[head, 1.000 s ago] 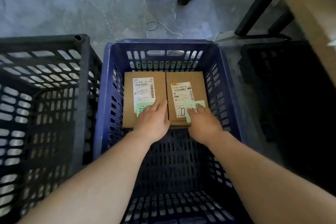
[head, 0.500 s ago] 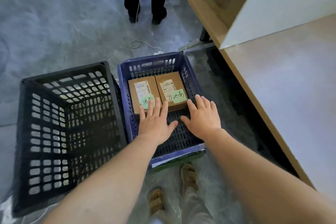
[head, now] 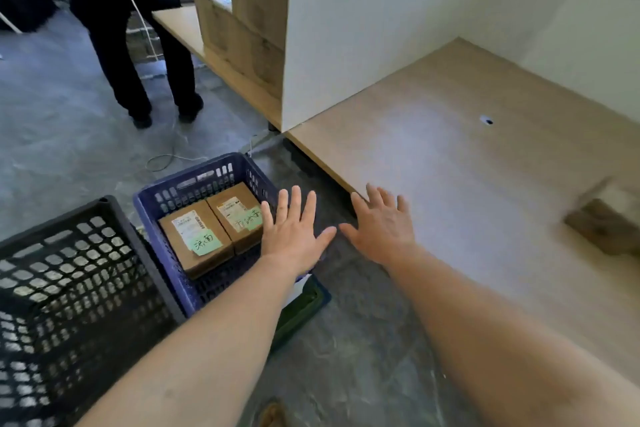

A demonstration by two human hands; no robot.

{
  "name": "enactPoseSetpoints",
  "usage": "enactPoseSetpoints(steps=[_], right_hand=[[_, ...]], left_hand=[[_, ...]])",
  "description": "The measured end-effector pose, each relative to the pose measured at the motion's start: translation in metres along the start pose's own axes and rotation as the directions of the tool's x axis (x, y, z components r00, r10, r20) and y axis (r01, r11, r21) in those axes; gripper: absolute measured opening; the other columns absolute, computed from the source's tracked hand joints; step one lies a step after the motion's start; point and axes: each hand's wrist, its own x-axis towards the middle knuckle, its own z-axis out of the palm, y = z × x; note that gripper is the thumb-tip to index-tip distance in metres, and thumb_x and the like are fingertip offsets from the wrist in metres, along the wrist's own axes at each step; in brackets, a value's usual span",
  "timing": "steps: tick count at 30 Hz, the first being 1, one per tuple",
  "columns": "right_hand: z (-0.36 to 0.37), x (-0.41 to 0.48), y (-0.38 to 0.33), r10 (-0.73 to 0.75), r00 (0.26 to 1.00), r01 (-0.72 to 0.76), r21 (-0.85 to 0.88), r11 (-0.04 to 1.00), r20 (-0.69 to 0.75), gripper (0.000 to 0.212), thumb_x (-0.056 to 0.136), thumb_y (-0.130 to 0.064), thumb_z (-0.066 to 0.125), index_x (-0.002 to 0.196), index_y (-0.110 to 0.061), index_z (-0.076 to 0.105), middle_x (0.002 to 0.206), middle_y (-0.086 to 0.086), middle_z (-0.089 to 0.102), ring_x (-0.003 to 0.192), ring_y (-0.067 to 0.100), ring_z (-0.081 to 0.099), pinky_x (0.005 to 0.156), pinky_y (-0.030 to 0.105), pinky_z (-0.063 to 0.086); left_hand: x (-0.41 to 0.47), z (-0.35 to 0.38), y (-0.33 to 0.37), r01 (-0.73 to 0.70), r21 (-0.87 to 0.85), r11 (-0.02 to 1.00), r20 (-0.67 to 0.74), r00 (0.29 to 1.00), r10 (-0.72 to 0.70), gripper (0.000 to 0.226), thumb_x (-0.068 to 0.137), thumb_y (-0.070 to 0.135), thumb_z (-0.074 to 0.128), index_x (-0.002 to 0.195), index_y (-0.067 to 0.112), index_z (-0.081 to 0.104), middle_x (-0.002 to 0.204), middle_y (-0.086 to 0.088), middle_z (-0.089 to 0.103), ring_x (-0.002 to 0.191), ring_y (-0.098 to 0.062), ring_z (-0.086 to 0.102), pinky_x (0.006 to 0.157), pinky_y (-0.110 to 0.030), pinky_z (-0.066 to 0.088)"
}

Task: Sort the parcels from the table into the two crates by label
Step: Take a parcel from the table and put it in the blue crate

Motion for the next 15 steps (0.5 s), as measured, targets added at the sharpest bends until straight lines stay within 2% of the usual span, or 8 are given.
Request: enactPoseSetpoints(steps=[9,15], right_hand=[[-0.005,-0.085,0.094,0.113,0.989,-0.112,0.012,0.994,-0.096,0.071,0.095,-0.055,0.044,0.152,-0.023,0.015,0.162,0.012,0.004,0.148,0.031,0.005,0.118,0.053,0.011],[0.020,-0.162,0.172,0.233,0.965,-0.227,0.065,0.972,-0.118,0.077,0.093,-0.057,0.047,0.153,-0.022,0.012,0.162,0.011,0.005,0.148,0.031,0.007,0.117,0.055,0.012]], left_hand=[[-0.038,-0.011,0.103,-0.131,0.108,0.985,-0.062,0.988,0.138,0.079,0.096,0.066,0.016,0.153,0.021,-0.016,0.160,-0.011,-0.023,0.147,-0.029,-0.021,0.119,-0.052,-0.009],[-0.082,0.005,0.199,-0.242,0.192,0.951,-0.020,0.968,0.251,0.081,0.095,0.068,0.013,0.152,0.021,-0.020,0.158,-0.012,-0.026,0.147,-0.030,-0.022,0.119,-0.051,-0.010]])
